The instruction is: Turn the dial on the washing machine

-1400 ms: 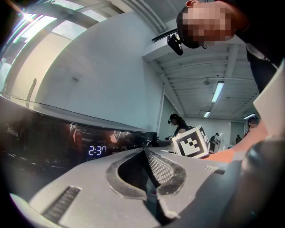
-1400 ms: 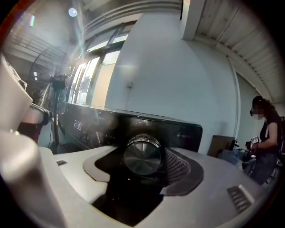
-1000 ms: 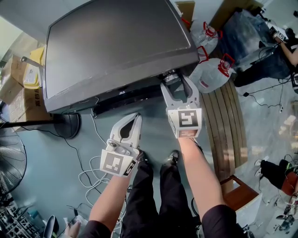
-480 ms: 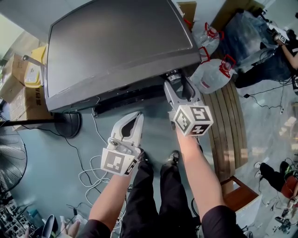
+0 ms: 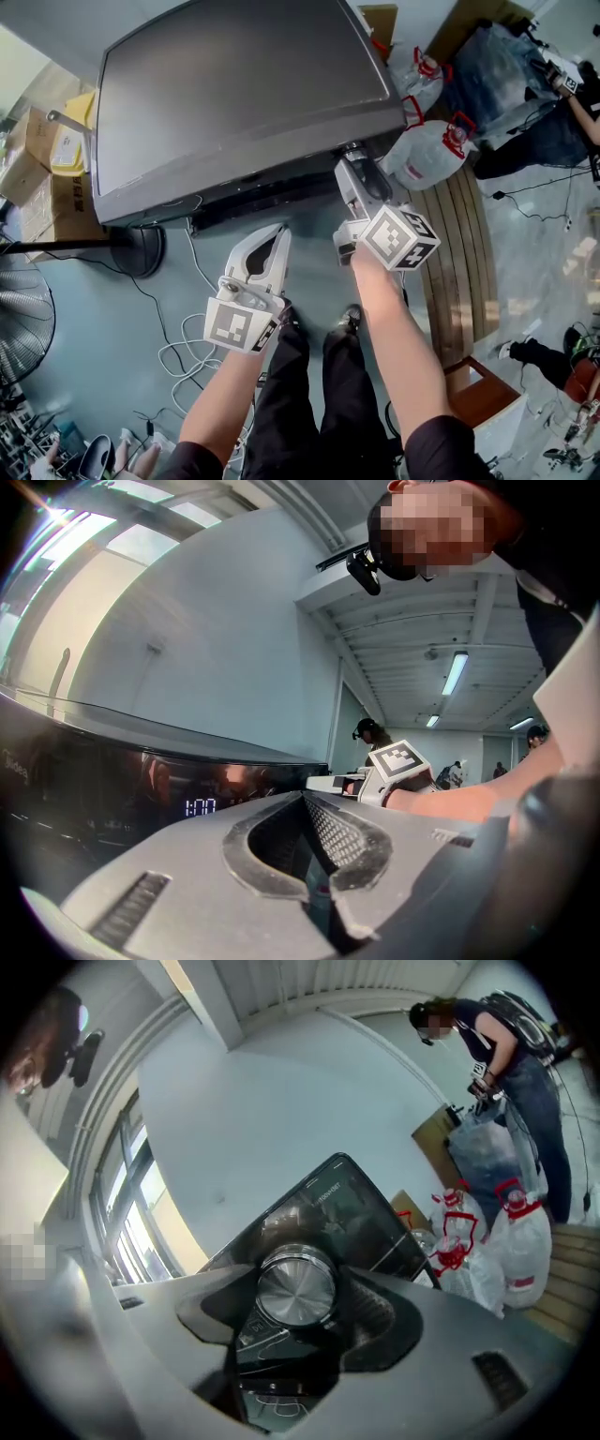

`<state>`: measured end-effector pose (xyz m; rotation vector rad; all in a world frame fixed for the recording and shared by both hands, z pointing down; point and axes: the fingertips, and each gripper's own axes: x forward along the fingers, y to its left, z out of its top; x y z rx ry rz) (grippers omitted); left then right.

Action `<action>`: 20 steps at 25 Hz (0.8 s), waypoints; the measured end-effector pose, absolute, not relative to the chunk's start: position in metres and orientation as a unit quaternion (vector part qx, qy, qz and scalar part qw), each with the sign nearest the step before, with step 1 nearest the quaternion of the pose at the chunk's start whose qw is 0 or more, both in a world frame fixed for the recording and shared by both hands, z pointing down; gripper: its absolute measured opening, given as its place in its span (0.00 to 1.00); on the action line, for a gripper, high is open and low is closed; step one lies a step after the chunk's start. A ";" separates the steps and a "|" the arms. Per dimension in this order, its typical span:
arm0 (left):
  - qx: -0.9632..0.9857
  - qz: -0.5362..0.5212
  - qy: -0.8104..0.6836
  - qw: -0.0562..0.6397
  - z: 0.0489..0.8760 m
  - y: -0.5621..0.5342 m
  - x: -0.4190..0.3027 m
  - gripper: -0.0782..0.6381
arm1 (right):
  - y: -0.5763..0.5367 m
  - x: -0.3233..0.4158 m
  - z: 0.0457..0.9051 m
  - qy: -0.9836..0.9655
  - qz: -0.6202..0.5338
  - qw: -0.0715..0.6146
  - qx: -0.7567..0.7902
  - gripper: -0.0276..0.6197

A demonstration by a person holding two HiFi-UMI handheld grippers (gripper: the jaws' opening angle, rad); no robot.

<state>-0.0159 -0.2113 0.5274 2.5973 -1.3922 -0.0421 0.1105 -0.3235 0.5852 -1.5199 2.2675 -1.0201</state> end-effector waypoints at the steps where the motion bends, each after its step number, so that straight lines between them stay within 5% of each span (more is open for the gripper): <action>1: 0.877 -0.014 -0.470 0.097 0.527 -0.212 -0.016 0.13 | -0.324 0.110 0.585 0.768 -0.361 0.125 -0.514 0.49; 12: 0.877 -0.015 -0.470 0.096 0.528 -0.211 -0.014 0.13 | -0.325 0.112 0.583 0.756 -0.390 0.159 -0.502 0.49; 20: 0.876 -0.016 -0.472 0.099 0.524 -0.210 -0.013 0.13 | -0.313 0.116 0.578 0.778 -0.338 0.120 -0.516 0.50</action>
